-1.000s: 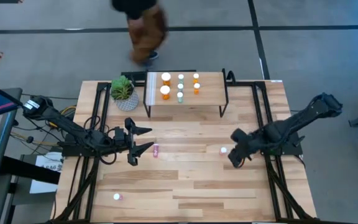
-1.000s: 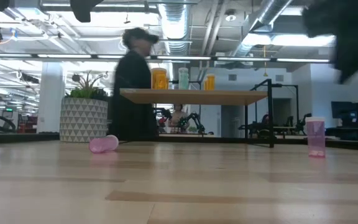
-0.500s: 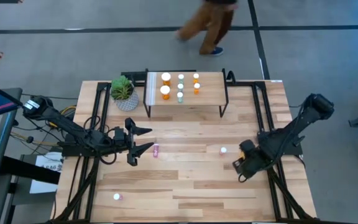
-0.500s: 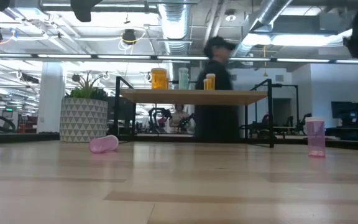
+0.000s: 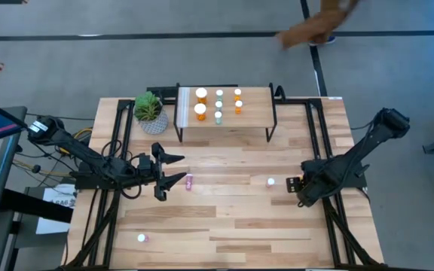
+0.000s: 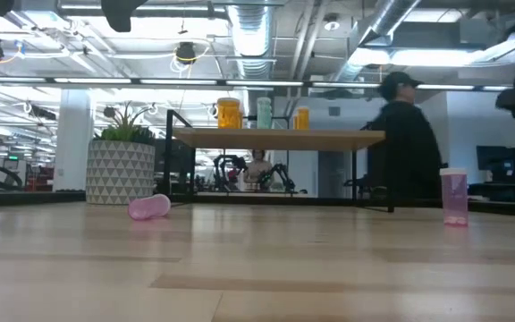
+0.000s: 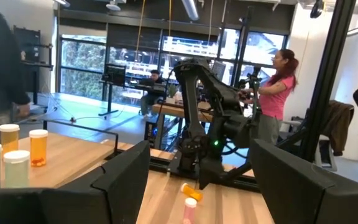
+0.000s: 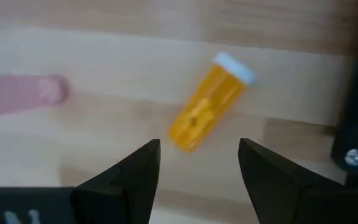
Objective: Pick and place medicine bottles onto shelf by color
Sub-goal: Put the small orange pill bottle on the shelf aligned with the other small orange pill bottles
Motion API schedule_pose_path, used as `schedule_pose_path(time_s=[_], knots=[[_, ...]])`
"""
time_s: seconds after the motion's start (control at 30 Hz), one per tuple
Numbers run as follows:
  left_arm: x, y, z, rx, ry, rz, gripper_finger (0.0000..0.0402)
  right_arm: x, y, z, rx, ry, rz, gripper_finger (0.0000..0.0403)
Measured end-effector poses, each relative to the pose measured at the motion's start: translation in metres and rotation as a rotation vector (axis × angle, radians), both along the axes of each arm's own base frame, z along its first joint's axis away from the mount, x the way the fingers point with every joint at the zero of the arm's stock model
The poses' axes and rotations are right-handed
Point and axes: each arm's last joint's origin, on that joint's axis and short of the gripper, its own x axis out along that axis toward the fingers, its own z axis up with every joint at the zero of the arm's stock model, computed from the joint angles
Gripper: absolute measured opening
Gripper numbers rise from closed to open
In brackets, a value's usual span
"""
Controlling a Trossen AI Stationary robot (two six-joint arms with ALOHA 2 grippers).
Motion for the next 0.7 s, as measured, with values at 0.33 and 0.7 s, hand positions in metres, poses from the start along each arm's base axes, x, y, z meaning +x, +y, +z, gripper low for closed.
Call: schedule_pose_path(time_s=[0.33, 0.7], knots=[[0.000, 0.000, 0.000, 0.000, 0.000, 0.000, 0.0263, -0.003, -0.009, -0.015, -0.046, 0.006, -0.083, 0.0239], [0.000, 0.000, 0.000, -0.001, 0.000, 0.000, 0.0263, 0.004, -0.014, -0.019, -0.034, -0.012, -0.045, 0.0239]])
